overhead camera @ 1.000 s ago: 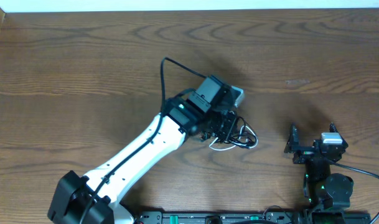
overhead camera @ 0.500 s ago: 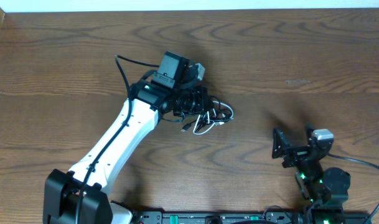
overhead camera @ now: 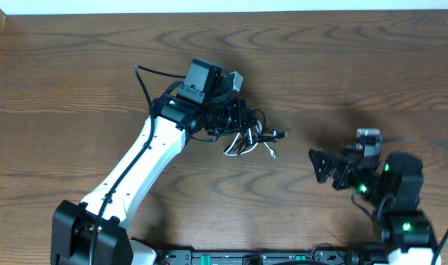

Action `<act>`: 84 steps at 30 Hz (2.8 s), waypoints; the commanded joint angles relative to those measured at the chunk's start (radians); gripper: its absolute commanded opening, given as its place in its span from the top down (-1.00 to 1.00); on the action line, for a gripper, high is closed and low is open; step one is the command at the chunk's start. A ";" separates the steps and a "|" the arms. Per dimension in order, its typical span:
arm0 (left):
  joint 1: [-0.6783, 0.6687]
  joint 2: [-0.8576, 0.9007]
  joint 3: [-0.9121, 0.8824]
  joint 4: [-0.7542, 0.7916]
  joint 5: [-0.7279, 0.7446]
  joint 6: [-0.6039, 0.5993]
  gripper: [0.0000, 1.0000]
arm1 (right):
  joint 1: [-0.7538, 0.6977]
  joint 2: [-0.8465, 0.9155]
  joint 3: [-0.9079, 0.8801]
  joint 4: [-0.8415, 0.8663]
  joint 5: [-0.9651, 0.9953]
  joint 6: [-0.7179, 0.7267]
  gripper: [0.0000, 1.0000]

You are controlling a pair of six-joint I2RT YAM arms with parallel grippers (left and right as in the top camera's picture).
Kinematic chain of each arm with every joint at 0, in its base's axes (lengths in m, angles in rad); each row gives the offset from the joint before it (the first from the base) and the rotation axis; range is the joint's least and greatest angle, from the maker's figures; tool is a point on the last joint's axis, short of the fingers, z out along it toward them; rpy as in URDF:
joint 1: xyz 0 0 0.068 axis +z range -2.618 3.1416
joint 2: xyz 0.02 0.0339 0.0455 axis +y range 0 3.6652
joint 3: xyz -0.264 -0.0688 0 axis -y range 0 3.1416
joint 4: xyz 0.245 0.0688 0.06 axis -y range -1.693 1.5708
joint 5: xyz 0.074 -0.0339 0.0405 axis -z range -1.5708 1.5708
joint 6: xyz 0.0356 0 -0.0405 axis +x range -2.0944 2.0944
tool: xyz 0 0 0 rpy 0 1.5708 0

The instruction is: Untangle cables

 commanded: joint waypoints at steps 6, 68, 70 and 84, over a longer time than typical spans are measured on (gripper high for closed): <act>0.001 -0.009 0.012 0.030 0.207 0.085 0.85 | -0.005 0.209 0.222 -0.143 -0.201 0.061 -0.99; -0.090 -0.008 0.012 -0.145 0.153 0.327 0.85 | -0.006 0.364 0.220 -0.071 0.331 0.135 0.22; -0.090 -0.008 0.012 -0.120 0.213 0.347 0.85 | -0.004 0.364 0.220 -0.080 0.229 0.085 0.10; -0.090 -0.008 0.012 0.076 0.451 0.350 0.85 | 0.019 0.364 0.220 -0.143 -0.206 -0.130 -0.28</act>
